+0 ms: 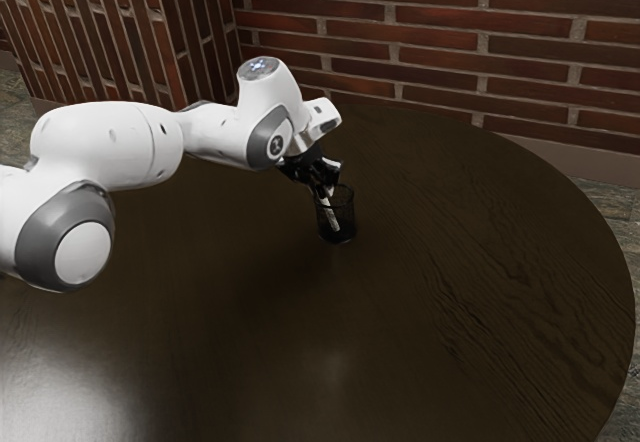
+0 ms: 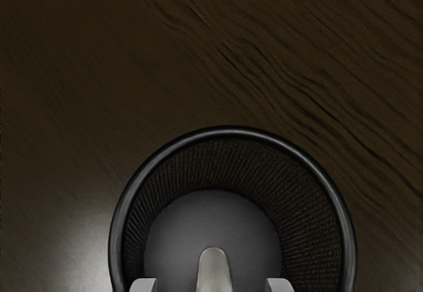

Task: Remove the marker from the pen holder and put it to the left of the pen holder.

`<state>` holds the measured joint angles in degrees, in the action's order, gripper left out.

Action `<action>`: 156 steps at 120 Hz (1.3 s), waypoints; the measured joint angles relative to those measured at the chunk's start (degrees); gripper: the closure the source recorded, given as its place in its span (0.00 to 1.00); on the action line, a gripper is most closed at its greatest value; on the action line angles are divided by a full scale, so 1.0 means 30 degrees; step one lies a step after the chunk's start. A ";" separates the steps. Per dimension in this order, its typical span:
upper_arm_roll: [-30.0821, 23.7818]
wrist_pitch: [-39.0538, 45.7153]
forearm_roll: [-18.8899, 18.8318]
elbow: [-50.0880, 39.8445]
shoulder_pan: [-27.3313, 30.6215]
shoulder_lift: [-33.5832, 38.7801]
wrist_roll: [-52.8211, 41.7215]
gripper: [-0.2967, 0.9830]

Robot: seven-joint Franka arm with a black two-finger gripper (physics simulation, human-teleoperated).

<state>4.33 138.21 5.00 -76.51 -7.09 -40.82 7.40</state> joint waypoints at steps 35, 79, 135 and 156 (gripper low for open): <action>0.0005 -0.0263 0.0282 -0.0041 0.0048 0.0078 -0.0248 0.71; -0.0032 -0.0732 0.0280 -0.0099 0.0038 0.0223 -0.0511 0.76; -0.0128 -0.2574 0.0060 0.1403 0.0736 0.2461 -0.0660 0.77; -0.1026 -0.3012 0.0778 0.3547 0.4259 0.1394 -0.0692 0.77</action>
<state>1.25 129.17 7.33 -65.87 5.69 -36.64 5.33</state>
